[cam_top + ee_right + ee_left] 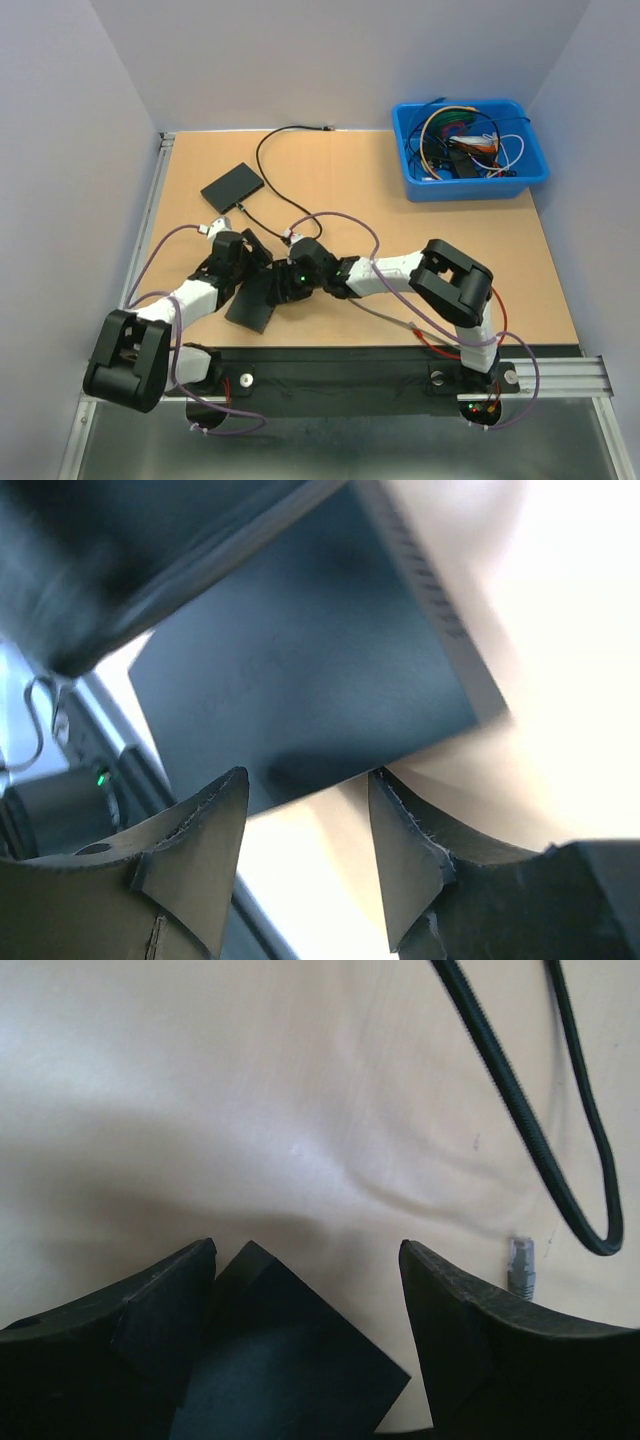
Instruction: Insert the plug into the switch port
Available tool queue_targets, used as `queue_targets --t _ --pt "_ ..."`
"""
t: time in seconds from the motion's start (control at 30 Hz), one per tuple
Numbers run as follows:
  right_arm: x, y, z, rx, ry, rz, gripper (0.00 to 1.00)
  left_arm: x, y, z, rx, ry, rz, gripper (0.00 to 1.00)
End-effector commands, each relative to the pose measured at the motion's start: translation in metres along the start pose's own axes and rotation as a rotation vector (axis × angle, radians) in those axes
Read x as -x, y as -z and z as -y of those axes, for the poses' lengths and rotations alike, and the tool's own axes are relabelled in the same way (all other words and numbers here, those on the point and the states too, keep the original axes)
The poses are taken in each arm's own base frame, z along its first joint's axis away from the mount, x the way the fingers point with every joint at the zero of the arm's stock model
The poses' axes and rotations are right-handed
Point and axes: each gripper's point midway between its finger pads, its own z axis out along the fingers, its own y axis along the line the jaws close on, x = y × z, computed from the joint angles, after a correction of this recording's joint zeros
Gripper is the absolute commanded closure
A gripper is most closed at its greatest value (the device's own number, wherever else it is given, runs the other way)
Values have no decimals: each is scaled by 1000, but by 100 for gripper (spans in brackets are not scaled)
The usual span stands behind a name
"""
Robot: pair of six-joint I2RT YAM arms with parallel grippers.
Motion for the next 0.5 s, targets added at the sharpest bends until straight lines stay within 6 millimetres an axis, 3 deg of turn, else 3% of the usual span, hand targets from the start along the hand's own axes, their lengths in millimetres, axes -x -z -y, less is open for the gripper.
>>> queue_targets --t 0.0,0.13,0.2,0.37,0.47 --pt "65 18 38 -73 -40 183 43 -23 -3 36 -118 15 -108 16" --pt "90 34 75 -134 -59 235 43 -29 -19 55 -137 15 -143 15" --pt "95 41 82 -135 -61 239 43 -25 -29 66 -147 12 -139 15" --pt "91 52 71 -84 -25 211 44 -1 -51 88 -153 -33 -86 15" --pt "88 71 51 -23 -16 206 44 8 -65 97 -149 -81 -84 15"
